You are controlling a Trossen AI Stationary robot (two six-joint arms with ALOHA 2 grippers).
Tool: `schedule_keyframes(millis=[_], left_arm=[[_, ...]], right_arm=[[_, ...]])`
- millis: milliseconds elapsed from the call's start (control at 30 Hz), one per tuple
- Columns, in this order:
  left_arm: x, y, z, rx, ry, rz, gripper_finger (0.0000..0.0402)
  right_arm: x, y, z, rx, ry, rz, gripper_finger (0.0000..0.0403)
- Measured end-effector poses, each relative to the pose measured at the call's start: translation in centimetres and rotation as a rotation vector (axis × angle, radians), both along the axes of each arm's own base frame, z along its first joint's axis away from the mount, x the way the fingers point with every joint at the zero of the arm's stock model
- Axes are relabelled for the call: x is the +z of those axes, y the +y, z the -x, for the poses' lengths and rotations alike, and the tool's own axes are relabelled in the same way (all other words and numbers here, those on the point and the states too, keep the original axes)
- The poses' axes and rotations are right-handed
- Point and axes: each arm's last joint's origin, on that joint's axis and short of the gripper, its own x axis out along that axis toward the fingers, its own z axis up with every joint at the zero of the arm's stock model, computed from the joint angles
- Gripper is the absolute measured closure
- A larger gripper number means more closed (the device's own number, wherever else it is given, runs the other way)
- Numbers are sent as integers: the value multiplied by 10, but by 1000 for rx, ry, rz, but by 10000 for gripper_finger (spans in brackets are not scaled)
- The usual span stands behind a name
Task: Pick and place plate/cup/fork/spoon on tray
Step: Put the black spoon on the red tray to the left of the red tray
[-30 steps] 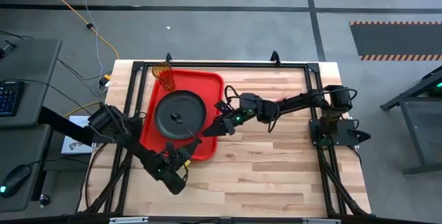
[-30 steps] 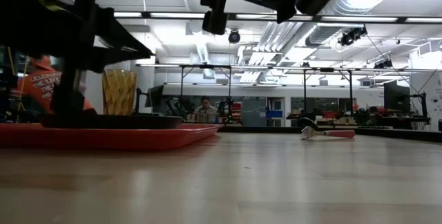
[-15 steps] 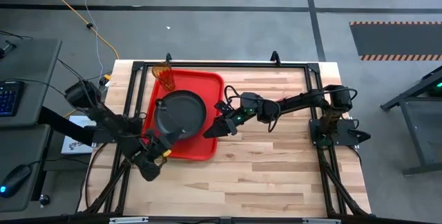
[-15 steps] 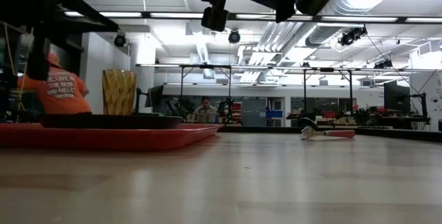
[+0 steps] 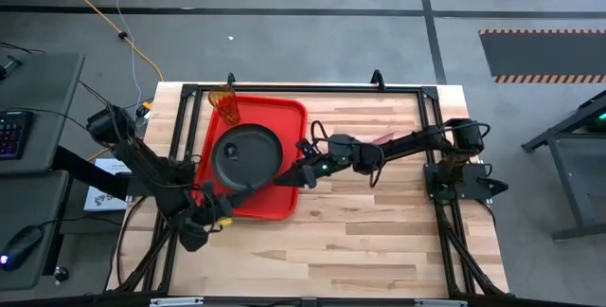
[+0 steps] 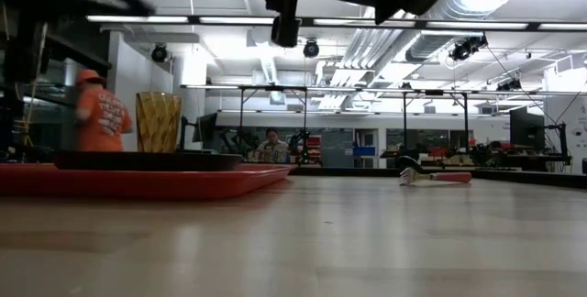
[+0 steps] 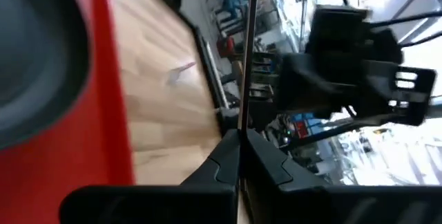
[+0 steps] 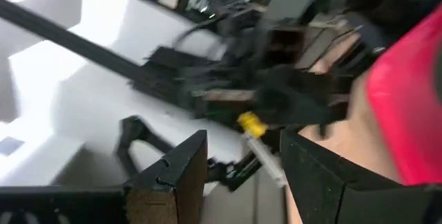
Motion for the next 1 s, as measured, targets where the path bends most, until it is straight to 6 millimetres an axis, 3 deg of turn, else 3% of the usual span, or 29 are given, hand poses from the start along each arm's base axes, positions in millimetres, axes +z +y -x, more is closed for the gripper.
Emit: schedule_keyframes(millis=[133, 500, 800, 1000], left_arm=[[18, -4, -18, 47, 0, -28, 401], [-13, -29, -57, 67, -119, 142, 401], [-14, -32, -89, 37, -110, 153, 401], [-11, -25, -96, 56, -115, 147, 401]], right_arm=[[-7, 4, 0, -55, 59, 30, 229], [-28, 6, -6, -67, 134, 62, 229], [-32, 6, -5, -50, 174, 69, 229], [-34, 7, -5, -26, 189, 78, 229]])
